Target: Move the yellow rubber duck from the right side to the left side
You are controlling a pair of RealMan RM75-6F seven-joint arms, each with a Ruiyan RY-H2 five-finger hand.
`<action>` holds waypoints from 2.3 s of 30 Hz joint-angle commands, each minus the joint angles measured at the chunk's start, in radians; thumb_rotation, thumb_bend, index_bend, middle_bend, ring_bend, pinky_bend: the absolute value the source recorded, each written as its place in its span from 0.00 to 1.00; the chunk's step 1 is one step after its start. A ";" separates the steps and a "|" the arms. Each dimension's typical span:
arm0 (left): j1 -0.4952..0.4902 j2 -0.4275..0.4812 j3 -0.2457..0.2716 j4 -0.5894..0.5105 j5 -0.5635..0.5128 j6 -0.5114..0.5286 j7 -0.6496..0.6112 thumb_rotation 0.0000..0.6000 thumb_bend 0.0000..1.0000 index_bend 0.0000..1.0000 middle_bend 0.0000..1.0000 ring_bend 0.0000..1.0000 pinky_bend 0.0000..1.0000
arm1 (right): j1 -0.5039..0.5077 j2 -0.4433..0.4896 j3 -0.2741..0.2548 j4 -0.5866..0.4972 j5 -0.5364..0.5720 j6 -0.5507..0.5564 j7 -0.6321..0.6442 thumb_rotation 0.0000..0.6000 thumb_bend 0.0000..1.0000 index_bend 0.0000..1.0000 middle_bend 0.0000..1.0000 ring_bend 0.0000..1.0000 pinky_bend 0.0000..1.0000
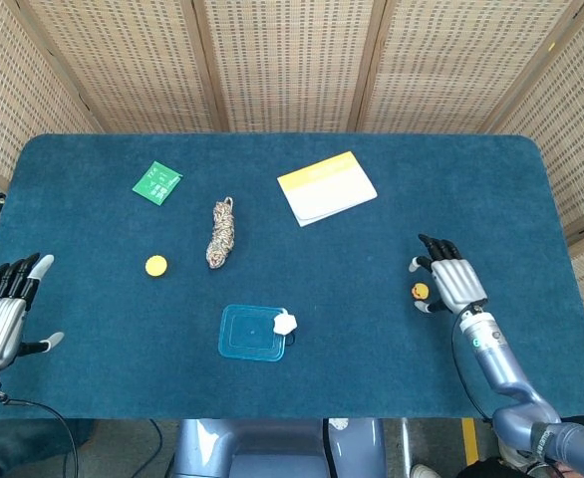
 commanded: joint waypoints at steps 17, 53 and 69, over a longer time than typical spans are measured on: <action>-0.011 -0.009 0.003 0.002 -0.015 -0.013 0.016 1.00 0.07 0.00 0.00 0.00 0.00 | 0.049 -0.121 -0.020 0.194 0.104 -0.098 -0.059 1.00 0.19 0.42 0.00 0.00 0.00; -0.033 0.006 0.009 0.015 -0.024 -0.059 -0.048 1.00 0.07 0.00 0.00 0.00 0.00 | 0.288 -0.085 0.062 -0.255 0.302 -0.022 -0.726 1.00 0.33 0.55 0.00 0.00 0.00; -0.057 0.023 0.009 0.044 -0.034 -0.120 -0.132 1.00 0.07 0.00 0.00 0.00 0.00 | 0.536 -0.377 0.082 -0.118 0.648 0.058 -1.078 1.00 0.32 0.55 0.00 0.00 0.00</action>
